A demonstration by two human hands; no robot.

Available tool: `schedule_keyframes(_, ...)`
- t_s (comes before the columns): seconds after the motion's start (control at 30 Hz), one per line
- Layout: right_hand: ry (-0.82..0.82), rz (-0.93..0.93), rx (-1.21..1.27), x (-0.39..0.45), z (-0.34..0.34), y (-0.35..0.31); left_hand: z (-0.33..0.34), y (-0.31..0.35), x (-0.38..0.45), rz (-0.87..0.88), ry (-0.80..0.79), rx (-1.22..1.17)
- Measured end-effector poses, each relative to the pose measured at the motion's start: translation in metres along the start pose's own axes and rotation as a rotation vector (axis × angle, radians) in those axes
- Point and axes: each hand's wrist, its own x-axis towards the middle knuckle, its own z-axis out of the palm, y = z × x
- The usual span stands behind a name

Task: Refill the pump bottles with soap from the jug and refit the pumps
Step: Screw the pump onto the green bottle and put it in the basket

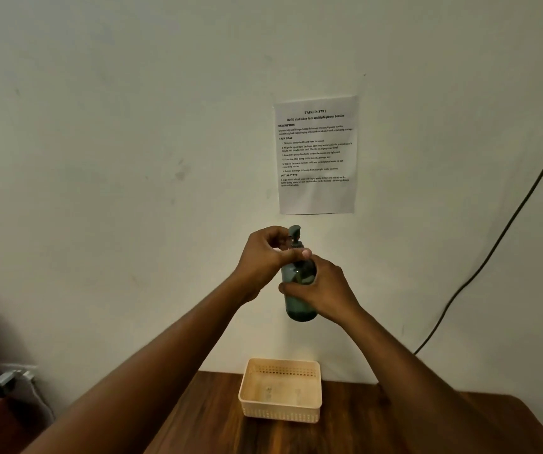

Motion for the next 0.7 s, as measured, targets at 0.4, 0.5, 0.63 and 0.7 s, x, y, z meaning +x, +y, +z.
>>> schedule_keyframes(0.4,0.006,-0.010,0.037,-0.001,-0.005,-0.002,-0.008,-0.005,0.000,-0.085,-0.194,-0.263)
schedule_keyframes(0.5,0.008,-0.025,0.008,0.000,-0.004,-0.004,-0.002,-0.008,0.001,-0.063,0.029,-0.193)
schedule_keyframes(0.63,-0.005,-0.010,0.032,0.001,-0.004,-0.003,-0.005,-0.005,0.002,0.008,0.006,-0.059)
schedule_keyframes(0.7,-0.017,-0.009,0.045,0.000,-0.005,-0.003,-0.007,-0.003,0.001,0.009,-0.107,-0.044)
